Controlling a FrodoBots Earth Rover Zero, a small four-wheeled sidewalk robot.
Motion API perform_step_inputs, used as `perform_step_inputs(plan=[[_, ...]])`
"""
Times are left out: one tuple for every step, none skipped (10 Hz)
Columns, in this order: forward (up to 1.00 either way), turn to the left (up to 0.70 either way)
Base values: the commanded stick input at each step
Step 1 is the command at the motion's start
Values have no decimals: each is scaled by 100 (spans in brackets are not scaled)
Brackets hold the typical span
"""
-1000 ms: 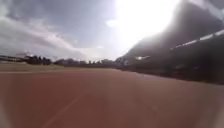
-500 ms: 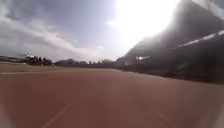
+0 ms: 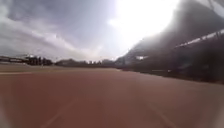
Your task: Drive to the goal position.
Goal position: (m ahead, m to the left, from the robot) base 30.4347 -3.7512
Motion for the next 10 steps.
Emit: perform_step_inputs(plan=[[70, 0], [70, 0], [70, 0], [70, 0], [70, 0], [70, 0], [70, 0], [70, 0], [70, 0], [70, 0]])
